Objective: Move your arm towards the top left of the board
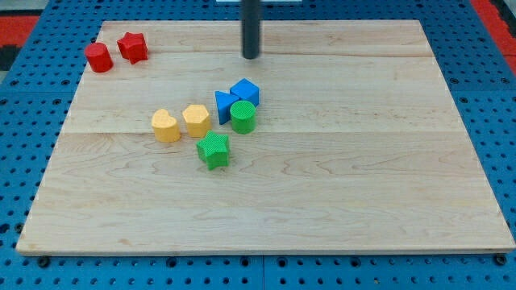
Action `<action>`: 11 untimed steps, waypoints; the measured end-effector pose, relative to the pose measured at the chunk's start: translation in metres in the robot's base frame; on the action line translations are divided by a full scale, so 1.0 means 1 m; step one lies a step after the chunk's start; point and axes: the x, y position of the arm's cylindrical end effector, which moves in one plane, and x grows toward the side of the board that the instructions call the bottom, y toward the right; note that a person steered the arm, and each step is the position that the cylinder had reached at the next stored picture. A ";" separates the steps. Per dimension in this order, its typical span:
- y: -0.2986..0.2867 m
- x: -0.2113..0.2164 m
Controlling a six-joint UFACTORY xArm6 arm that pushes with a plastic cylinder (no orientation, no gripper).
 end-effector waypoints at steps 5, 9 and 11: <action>-0.094 -0.075; -0.096 -0.076; -0.212 -0.074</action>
